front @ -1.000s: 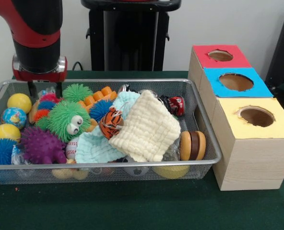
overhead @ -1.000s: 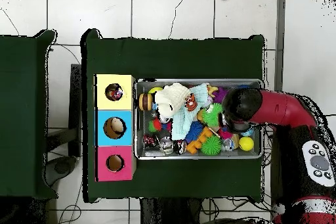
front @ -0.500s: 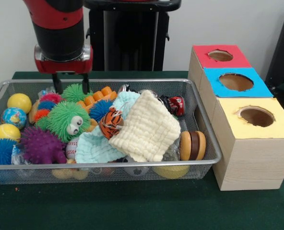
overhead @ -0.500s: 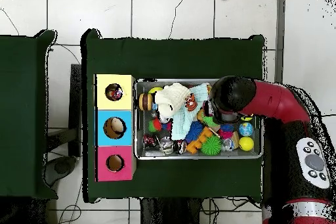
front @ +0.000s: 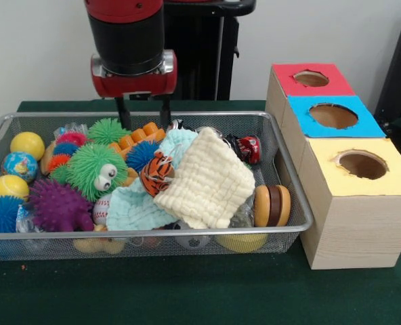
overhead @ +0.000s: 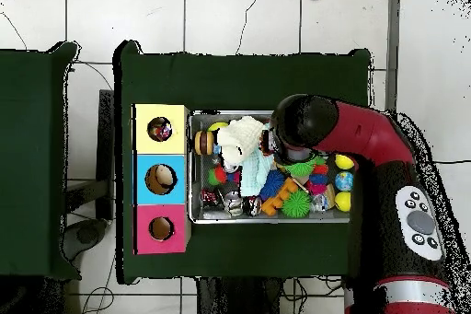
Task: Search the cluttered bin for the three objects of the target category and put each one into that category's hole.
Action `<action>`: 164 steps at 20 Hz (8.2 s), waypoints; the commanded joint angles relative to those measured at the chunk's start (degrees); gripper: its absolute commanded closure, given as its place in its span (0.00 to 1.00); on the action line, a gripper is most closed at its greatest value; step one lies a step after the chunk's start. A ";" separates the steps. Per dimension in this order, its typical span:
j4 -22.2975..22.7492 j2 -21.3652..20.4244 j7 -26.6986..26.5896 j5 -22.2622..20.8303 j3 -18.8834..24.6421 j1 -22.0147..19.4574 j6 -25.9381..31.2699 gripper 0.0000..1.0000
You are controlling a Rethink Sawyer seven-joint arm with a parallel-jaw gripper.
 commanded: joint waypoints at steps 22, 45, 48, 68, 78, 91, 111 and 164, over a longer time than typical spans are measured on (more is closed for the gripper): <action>10.90 3.79 7.91 11.98 13.23 -2.61 -33.37 1.00; 9.46 16.01 6.11 7.67 4.62 0.60 -34.23 1.00; 6.49 16.69 6.47 7.06 0.20 3.67 -24.96 1.00; -6.93 13.90 -4.14 -20.85 -17.71 11.15 -12.21 1.00; -5.19 11.18 -7.02 -23.52 -14.11 7.95 -10.94 1.00; -6.35 11.43 -9.55 -21.76 -11.77 6.90 -2.08 1.00; 0.12 2.55 -10.42 -15.06 -2.73 0.70 5.67 1.00; -3.79 10.87 -14.91 -30.15 2.04 -13.30 -4.21 1.00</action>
